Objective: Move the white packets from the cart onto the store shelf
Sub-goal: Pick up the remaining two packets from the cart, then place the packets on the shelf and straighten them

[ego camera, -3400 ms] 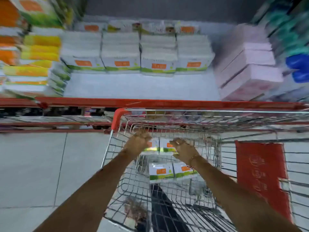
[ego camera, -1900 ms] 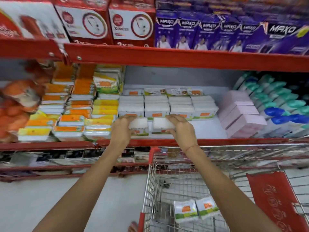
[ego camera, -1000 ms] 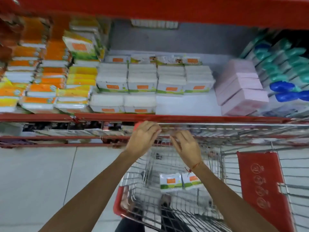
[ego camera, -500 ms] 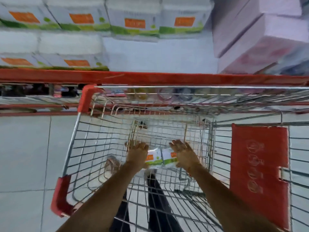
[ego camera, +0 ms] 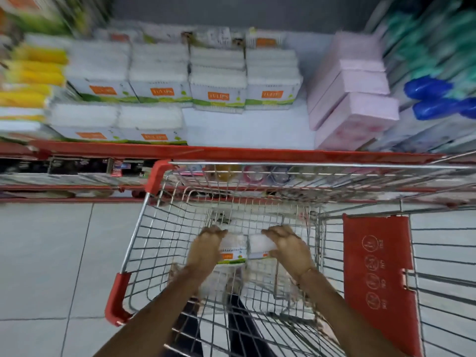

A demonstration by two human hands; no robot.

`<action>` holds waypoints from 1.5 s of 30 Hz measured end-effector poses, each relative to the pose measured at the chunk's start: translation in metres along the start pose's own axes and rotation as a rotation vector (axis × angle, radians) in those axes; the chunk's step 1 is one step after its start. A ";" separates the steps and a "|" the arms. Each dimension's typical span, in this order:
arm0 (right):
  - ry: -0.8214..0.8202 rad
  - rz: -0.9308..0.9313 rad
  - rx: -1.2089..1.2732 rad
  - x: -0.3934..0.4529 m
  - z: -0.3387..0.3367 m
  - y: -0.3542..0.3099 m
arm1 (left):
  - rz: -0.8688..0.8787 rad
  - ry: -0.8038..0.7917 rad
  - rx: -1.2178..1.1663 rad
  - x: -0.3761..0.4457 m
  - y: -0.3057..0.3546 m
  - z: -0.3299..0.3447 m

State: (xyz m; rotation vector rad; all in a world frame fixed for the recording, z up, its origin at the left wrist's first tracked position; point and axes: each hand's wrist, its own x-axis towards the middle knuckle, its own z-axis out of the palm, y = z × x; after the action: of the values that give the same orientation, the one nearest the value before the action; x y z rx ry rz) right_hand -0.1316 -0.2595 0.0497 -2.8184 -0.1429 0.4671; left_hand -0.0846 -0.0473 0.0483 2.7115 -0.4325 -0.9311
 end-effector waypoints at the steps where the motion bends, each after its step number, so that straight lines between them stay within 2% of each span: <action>1: 0.060 -0.006 0.001 0.000 -0.016 -0.005 | 0.007 0.028 -0.004 -0.003 0.001 -0.012; 7: 0.385 -0.032 0.027 0.009 -0.138 -0.036 | 0.030 0.317 -0.176 -0.031 0.015 -0.122; 12: 0.615 -0.041 0.141 0.025 -0.206 -0.052 | 0.135 0.579 -0.265 -0.036 0.033 -0.195; 14: 0.658 -0.022 0.127 0.036 -0.224 -0.056 | 0.157 0.654 -0.264 -0.028 0.040 -0.214; 17: 0.657 0.009 0.077 0.057 -0.236 -0.056 | 0.148 0.697 -0.244 -0.008 0.051 -0.231; 19: 0.600 0.045 0.063 0.071 -0.236 -0.052 | 0.147 0.696 -0.222 0.006 0.058 -0.235; 23: 0.470 0.110 0.047 0.087 -0.227 -0.042 | 0.120 0.636 -0.160 0.027 0.064 -0.234; 30: 0.359 0.131 -0.057 0.098 -0.222 -0.038 | 0.134 0.585 -0.085 0.040 0.058 -0.230; 37: 0.338 0.180 -0.022 0.102 -0.216 -0.053 | 0.212 0.460 -0.086 0.041 0.040 -0.234; 39: 0.445 0.210 0.092 0.098 -0.212 -0.075 | 0.220 0.508 -0.218 0.027 0.028 -0.240; 41: 0.590 0.284 0.344 0.093 -0.206 -0.108 | 0.196 0.689 -0.384 0.004 0.007 -0.245; 42: 0.608 0.350 0.519 0.090 -0.203 -0.127 | 0.153 0.773 -0.469 -0.009 -0.003 -0.247; 43: 0.573 0.422 0.746 0.091 -0.198 -0.147 | 0.076 0.832 -0.546 -0.022 -0.021 -0.248; 45: 0.388 0.564 1.377 0.101 -0.188 -0.182 | -0.168 0.858 -0.712 -0.035 -0.065 -0.243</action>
State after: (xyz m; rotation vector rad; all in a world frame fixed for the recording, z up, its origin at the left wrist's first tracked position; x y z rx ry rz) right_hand 0.0160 -0.1199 0.2425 -1.4725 0.7612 0.0263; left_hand 0.0545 0.0565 0.2334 2.1884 0.2605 0.1193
